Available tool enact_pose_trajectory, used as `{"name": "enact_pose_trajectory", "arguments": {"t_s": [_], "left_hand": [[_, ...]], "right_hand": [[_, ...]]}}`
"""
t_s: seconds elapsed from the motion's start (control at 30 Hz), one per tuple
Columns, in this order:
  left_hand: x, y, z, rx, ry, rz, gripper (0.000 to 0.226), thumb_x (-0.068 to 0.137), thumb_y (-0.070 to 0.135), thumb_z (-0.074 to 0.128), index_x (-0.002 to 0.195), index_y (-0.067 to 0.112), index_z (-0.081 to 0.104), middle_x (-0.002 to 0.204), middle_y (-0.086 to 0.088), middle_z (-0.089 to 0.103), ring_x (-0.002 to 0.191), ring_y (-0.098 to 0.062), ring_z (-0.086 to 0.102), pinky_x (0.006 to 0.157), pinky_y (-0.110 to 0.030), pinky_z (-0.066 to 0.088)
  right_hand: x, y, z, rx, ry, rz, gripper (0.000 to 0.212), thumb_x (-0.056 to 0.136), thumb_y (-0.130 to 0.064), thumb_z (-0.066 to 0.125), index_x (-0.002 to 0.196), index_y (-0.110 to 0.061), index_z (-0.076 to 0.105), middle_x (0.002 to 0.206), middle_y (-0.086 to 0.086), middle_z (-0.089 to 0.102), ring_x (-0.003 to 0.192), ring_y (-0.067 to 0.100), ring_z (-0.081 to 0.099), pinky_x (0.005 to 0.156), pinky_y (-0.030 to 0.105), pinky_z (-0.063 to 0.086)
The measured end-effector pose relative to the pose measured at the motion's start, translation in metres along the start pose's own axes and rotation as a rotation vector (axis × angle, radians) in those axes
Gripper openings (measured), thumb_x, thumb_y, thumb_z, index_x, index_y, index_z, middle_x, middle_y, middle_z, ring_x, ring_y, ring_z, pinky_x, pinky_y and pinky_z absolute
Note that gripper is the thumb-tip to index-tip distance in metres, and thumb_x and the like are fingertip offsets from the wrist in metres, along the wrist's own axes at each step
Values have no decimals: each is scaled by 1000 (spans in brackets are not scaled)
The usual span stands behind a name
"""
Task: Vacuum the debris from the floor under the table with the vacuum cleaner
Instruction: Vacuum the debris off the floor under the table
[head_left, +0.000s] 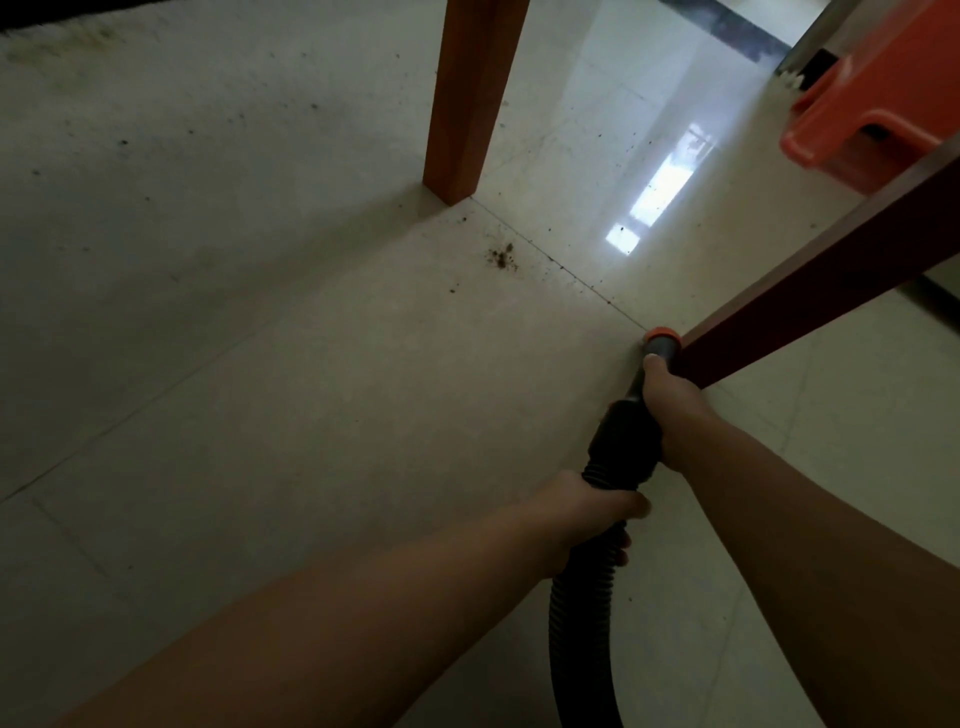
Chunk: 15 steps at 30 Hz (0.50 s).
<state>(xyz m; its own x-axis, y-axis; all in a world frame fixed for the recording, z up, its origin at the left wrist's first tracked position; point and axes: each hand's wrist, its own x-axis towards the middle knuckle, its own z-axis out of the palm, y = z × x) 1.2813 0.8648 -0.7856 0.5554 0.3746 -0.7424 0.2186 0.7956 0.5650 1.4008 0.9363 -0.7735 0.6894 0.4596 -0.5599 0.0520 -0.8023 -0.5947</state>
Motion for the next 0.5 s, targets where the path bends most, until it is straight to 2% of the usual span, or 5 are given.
{"name": "enact_pose_trajectory", "arguments": {"t_s": [0.1,0.4,0.5], "left_hand": [[7,9,3,14,-2,15,17,85,17,67,82,10,52,70,-8,56,53,-18,55,54,-27,51],[22,23,23,-15,18,1,18,85,17,67,83,7,52,68,-8,55,52,-18,54,54,-29,50],[19,24,19,-57,59,25,16,86,15,65,85,5,53,67,-8,54,51,-18,53,51,-27,50]], "right_hand": [[8,-6,-3,30,15,10,67,100,-43,40,145,5,26,139,21,47,125,38,50,104,44,42],[29,-12,-18,56,-16,7,74,98,-48,42,147,4,22,142,22,45,125,39,49,103,44,43],[26,-18,-9,9,-98,-32,70,98,-47,42,145,3,28,133,24,51,118,39,55,95,41,47]]}}
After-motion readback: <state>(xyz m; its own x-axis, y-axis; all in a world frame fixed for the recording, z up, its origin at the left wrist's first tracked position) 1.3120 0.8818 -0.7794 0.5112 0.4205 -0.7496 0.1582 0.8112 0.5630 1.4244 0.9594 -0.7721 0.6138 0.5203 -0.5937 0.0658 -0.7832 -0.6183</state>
